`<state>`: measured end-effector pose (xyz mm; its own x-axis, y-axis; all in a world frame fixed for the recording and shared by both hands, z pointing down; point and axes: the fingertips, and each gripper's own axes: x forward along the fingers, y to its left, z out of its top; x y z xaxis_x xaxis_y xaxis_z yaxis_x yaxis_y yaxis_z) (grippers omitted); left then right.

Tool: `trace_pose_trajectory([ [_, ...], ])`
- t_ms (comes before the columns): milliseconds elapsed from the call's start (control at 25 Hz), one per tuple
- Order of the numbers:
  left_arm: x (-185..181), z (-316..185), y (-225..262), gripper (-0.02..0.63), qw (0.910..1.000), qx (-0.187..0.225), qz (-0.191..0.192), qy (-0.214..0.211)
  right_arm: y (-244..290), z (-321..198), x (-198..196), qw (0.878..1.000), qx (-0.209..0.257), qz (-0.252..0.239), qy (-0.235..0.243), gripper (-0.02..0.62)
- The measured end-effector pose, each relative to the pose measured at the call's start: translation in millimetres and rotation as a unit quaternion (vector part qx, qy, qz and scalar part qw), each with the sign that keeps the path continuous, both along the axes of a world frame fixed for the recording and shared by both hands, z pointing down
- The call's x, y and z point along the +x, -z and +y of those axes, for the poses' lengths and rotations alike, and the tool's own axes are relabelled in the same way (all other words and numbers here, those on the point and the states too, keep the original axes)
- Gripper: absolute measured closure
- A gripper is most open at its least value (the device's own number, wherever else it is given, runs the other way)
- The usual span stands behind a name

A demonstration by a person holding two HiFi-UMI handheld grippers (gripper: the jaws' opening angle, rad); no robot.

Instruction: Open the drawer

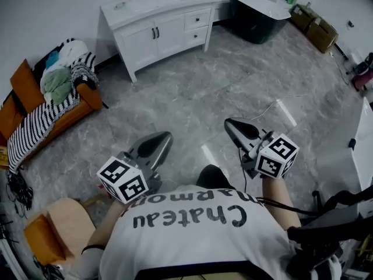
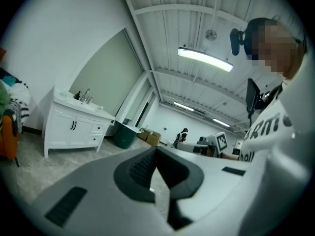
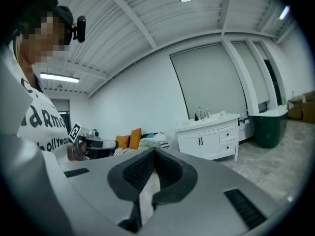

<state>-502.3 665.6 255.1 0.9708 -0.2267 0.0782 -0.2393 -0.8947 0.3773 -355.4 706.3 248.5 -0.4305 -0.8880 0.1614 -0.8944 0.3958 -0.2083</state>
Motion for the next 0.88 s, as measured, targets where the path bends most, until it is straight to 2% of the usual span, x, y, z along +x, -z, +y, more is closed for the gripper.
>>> trace_pose_trajectory([
  [120, -4, -13, 4, 0.598, 1.0, -0.004, -0.001, 0.004, 15, -8, 20, 0.997, -0.03, 0.065, 0.027, 0.588],
  [200, -4, -22, 4, 0.598, 1.0, -0.004, -0.003, 0.004, 35, -15, 39, 0.994, -0.031, 0.097, 0.028, 0.588],
  [360, 1, -44, 10, 0.599, 1.0, -0.003, -0.002, 0.004, 76, -48, 73, 0.997, -0.026, 0.072, 0.02, 0.588],
  [480, 10, -68, 18, 0.6, 0.9999, 0.003, -0.003, 0.012, 92, -82, 81, 0.995, -0.028, 0.095, 0.032, 0.588],
  [680, 41, -116, 26, 0.599, 0.9997, 0.008, -0.001, 0.025, 89, -146, 80, 0.992, -0.021, 0.11, 0.066, 0.588],
  [880, 88, -151, 36, 0.598, 0.9996, 0.016, -0.001, 0.024, 77, -193, 87, 0.989, -0.021, 0.11, 0.098, 0.588],
])
